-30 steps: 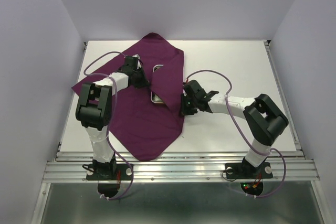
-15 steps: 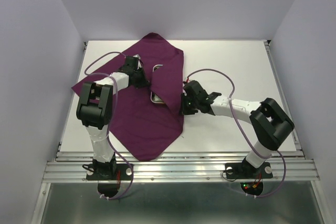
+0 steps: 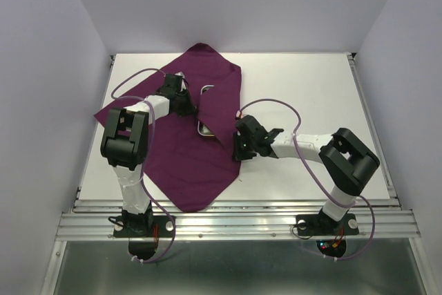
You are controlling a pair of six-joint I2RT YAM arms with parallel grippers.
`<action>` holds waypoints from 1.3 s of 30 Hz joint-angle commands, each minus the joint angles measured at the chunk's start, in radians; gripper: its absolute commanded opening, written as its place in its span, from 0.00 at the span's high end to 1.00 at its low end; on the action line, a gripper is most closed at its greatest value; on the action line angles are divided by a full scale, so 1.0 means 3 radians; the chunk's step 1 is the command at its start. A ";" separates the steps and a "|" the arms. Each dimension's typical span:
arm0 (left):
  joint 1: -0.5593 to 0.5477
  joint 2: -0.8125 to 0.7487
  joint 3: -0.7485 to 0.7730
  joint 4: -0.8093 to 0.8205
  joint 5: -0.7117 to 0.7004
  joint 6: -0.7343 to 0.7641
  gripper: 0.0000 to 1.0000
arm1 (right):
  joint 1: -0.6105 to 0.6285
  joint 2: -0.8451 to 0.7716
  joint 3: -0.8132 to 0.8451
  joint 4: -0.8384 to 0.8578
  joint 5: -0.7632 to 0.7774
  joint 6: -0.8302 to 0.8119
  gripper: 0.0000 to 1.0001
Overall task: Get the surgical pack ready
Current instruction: Pack the surgical kit at the center of the board.
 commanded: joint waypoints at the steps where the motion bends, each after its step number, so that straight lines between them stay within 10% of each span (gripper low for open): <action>1: 0.0014 0.0003 0.0040 -0.0145 -0.0141 0.0078 1.00 | 0.0044 -0.0191 0.0101 -0.0293 0.0262 -0.0110 0.89; 19: 0.0014 0.0033 0.0035 -0.0150 -0.0116 0.0108 1.00 | 0.0136 -0.0109 0.0045 -0.0298 0.0282 0.0135 0.89; 26: 0.0014 0.0003 -0.0011 -0.0114 -0.0147 0.0088 1.00 | -0.0303 -0.0319 0.0866 -0.0513 0.0201 -0.0166 0.84; 39: 0.0014 0.0039 0.0107 -0.0191 -0.0111 0.0088 1.00 | -0.1265 0.1362 0.3134 -0.0585 0.0421 -0.0376 0.84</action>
